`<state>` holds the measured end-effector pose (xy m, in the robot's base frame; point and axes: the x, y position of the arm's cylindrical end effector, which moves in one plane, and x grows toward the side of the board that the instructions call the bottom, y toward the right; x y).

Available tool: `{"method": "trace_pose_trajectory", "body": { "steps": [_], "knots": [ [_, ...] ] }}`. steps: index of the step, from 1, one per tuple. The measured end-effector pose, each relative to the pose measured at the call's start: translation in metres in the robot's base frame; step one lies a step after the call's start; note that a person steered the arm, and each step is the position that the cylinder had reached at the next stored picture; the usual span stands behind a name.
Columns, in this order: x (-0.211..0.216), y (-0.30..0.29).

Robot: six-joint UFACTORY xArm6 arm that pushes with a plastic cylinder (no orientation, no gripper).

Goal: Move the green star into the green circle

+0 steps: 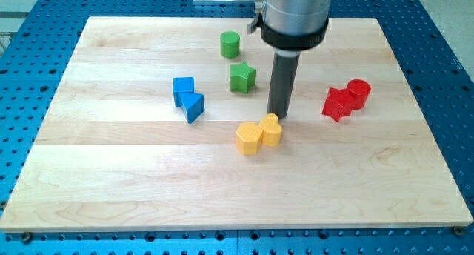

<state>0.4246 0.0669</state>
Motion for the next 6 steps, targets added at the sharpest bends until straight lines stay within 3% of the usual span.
{"method": "trace_pose_trajectory", "body": {
  "steps": [1, 3, 5, 6],
  "knots": [
    [-0.046, -0.016],
    [-0.006, -0.053],
    [-0.102, -0.048],
    [-0.069, -0.059]
  ]
}}
